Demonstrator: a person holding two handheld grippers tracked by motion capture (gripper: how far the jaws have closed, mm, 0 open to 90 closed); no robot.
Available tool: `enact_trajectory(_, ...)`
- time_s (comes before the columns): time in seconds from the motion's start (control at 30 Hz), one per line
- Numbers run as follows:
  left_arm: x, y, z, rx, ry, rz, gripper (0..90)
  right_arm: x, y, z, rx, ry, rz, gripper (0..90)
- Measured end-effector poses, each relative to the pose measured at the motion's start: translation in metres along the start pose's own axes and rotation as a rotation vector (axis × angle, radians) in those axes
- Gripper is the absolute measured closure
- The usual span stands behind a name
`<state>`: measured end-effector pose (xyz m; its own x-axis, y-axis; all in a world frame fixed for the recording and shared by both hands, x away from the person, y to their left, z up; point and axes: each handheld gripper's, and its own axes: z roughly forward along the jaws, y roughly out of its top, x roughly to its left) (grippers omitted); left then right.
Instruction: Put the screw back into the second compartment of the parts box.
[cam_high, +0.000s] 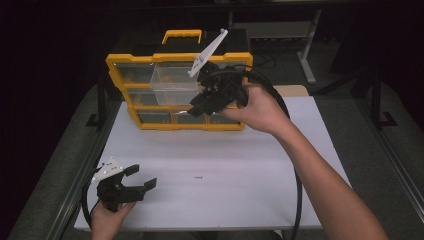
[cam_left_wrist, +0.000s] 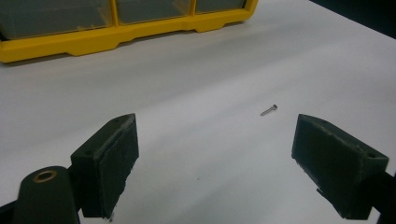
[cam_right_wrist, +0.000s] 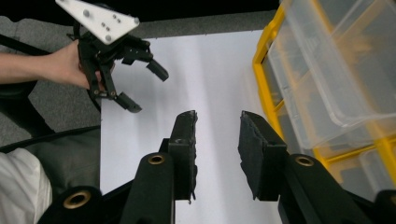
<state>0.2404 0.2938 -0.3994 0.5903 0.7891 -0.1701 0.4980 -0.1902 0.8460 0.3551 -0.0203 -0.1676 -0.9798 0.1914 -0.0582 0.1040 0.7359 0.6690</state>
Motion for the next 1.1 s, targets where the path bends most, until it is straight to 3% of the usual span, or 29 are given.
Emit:
enact_trajectory(0.43,0.000,0.000,0.001,-0.008,0.003,-0.001,14.4,0.003,-0.037,0.027,0.020,0.030,0.028,61.3)
enact_trajectory(0.67,0.000,0.000,0.001,-0.016,0.001,-0.005,14.3,0.004,-0.057,0.042,0.030,0.024,0.051,59.8)
enact_trajectory(1.1,0.001,0.000,0.000,-0.011,0.004,0.016,14.4,0.006,-0.087,0.083,0.072,0.059,0.092,57.5)
